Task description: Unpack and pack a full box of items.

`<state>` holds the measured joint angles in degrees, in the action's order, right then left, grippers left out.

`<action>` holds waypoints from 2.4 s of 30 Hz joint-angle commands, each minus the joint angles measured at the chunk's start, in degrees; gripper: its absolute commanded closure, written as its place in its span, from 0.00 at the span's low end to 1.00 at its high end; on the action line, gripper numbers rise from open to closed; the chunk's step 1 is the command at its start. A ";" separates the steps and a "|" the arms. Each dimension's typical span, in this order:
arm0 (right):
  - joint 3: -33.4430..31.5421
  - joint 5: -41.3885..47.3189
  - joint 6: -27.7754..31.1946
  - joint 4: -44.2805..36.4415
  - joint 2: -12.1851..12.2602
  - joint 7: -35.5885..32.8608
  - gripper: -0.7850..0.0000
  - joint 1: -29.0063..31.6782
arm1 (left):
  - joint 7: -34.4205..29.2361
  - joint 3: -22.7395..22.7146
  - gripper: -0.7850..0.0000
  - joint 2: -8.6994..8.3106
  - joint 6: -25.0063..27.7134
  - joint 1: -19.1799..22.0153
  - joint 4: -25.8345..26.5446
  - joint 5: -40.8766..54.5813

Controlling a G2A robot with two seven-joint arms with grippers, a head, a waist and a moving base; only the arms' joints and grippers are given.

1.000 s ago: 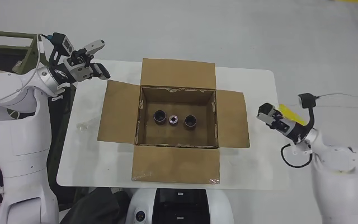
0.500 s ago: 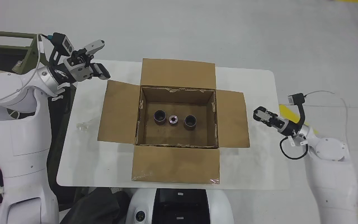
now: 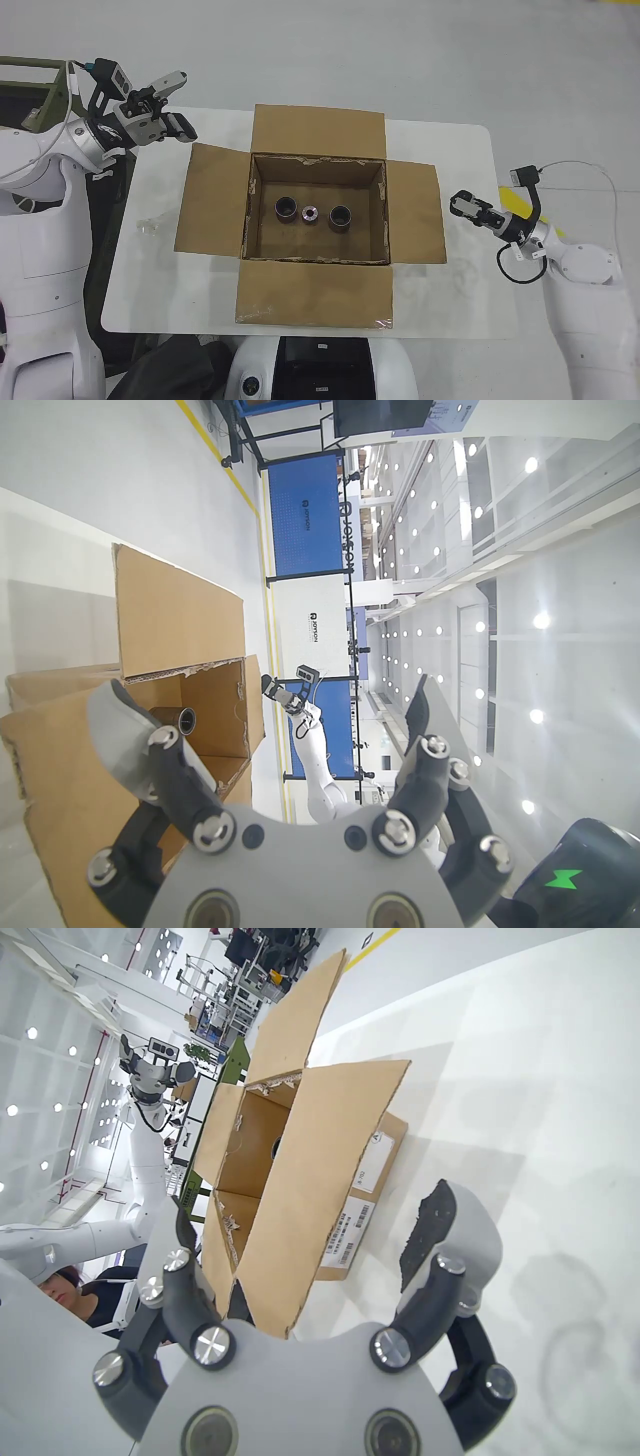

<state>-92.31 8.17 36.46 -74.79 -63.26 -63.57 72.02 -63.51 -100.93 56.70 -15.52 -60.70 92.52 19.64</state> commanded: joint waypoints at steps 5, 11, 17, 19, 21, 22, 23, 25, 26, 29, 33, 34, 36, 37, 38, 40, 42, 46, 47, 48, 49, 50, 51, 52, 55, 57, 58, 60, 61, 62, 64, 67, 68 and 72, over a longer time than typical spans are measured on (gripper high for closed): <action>0.08 -0.36 -1.22 0.24 -0.01 0.95 0.00 0.21 | 0.00 0.00 0.00 0.00 0.00 0.00 0.00 0.00; 2.36 2.53 -8.21 0.11 0.06 0.07 0.00 -0.05 | 0.00 0.00 0.00 0.00 0.00 0.00 0.00 0.00; 5.17 4.10 -11.33 0.33 0.19 -3.59 0.00 -1.53 | 0.00 0.00 0.00 0.00 0.00 0.00 0.00 0.00; 6.05 4.34 -12.04 0.06 0.19 -3.91 0.00 -1.88 | 0.00 0.00 0.00 0.00 0.00 0.00 0.00 0.00; 6.61 5.07 -12.29 -0.17 0.21 -4.15 0.00 -1.97 | 0.00 0.00 0.00 0.00 0.00 0.00 0.00 0.00; 6.73 5.51 -12.37 -0.30 0.24 -4.33 0.00 -1.97 | 0.00 0.00 0.00 0.00 0.00 0.00 0.00 0.00; 6.72 5.73 -12.43 -0.47 0.30 -4.42 0.00 -1.98 | 0.00 0.00 0.00 0.00 0.00 0.00 0.00 0.00; 6.72 7.08 -12.39 -1.02 0.42 -5.29 0.00 -1.82 | 0.00 0.00 0.00 0.00 0.00 0.00 0.00 0.00; 6.48 7.70 -12.35 -1.27 0.51 -5.55 0.00 -1.72 | 0.00 0.00 0.00 0.00 0.00 0.00 0.00 0.00; 5.83 9.24 -12.13 -3.15 0.82 -6.74 0.00 -0.94 | 0.00 0.00 0.00 0.00 0.00 0.00 0.00 0.00; 5.26 10.24 -11.71 -6.64 1.19 -7.70 0.00 0.33 | 0.00 0.00 0.00 0.00 0.00 0.00 0.00 0.00; 5.10 10.54 -11.42 -7.54 1.27 -7.76 0.00 0.68 | 0.00 0.00 0.00 0.00 0.00 0.00 0.00 0.00; 4.98 11.64 -10.76 -9.41 1.40 -8.40 0.00 1.33 | 0.00 0.00 0.00 0.00 0.00 0.00 0.00 0.00; 4.77 11.90 -10.52 -10.40 1.49 -8.53 0.00 1.63 | 0.00 0.00 0.00 0.00 0.00 0.00 0.00 0.00; 4.59 12.17 -10.35 -11.49 1.58 -8.68 0.00 1.95 | 0.00 0.00 0.00 0.00 0.00 0.00 0.00 0.00; 4.25 12.22 -10.12 -13.64 1.74 -8.52 0.00 2.52 | 0.00 0.00 0.00 0.00 0.00 0.00 0.00 0.00; 4.14 12.11 -10.32 -15.94 1.89 -8.46 0.00 3.02 | 0.00 0.00 0.00 0.00 0.00 0.00 0.00 0.00; 5.28 11.00 -11.12 -19.67 2.03 -7.97 0.00 3.28 | 0.00 0.00 0.00 0.00 0.00 0.00 0.00 0.00; 5.76 10.71 -11.38 -20.35 2.03 -7.65 0.00 3.23 | 0.00 0.00 0.00 0.00 0.00 0.00 0.00 0.00; 6.33 10.38 -11.52 -21.03 2.02 -7.47 0.00 3.12 | 0.00 0.00 0.00 0.00 0.00 0.00 0.00 0.00; 6.93 10.06 -11.62 -21.60 2.02 -7.32 0.00 2.94 | 0.00 0.00 0.00 0.00 0.00 0.00 0.00 0.00; 7.54 9.58 -11.75 -22.09 2.00 -7.10 0.00 2.75 | 0.00 0.00 0.00 0.00 0.00 0.00 0.00 0.00; 8.10 9.00 -11.82 -22.56 2.01 -6.98 0.00 2.56 | 0.00 0.00 0.00 0.00 0.00 0.00 0.00 0.00; 8.81 8.31 -11.86 -23.16 2.00 -7.01 0.00 2.36 | 0.00 0.00 0.00 0.00 0.00 0.00 0.00 0.00; 10.91 6.49 -12.28 -24.29 1.95 -6.47 0.00 1.70 | 0.00 0.00 0.00 0.00 0.00 0.00 0.00 0.00; 12.36 5.27 -12.74 -24.65 1.89 -5.96 0.00 1.16 | 0.00 0.00 0.00 0.00 0.00 0.00 0.00 0.00; 13.10 4.55 -12.96 -24.81 1.86 -5.68 0.00 0.85 | 0.00 0.00 0.00 0.00 0.00 0.00 0.00 0.00; 14.60 3.32 -13.37 -25.05 1.78 -5.15 0.00 0.32 | 0.00 0.00 0.00 0.00 0.00 0.00 0.00 0.00; 15.27 2.64 -13.63 -25.10 1.75 -4.90 0.00 0.03 | 0.00 0.00 0.00 0.00 0.00 0.00 0.00 0.00; 15.91 1.90 -13.83 -25.18 1.72 -4.59 0.00 -0.24 | 0.00 0.00 0.00 0.00 0.00 0.00 0.00 0.00; 17.19 0.28 -14.34 -25.35 1.67 -4.04 0.00 -0.76 | 0.00 0.00 0.00 0.00 0.00 0.00 0.00 0.00; 19.25 -1.96 -15.13 -25.54 1.55 -3.05 0.00 -1.39 | 0.00 0.00 0.00 0.00 0.00 0.00 0.00 0.00; 19.90 -2.60 -15.36 -25.62 1.51 -2.79 0.00 -1.63 | 0.00 0.00 0.00 0.00 0.00 0.00 0.00 0.00; 22.77 -6.66 -16.49 -26.49 1.34 -1.60 0.00 -2.56 | 0.00 0.00 0.00 0.00 0.00 0.00 0.00 0.00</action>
<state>-70.21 2.55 20.22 -101.03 -61.88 -65.47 69.58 -63.51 -100.93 56.70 -15.52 -60.70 92.52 19.64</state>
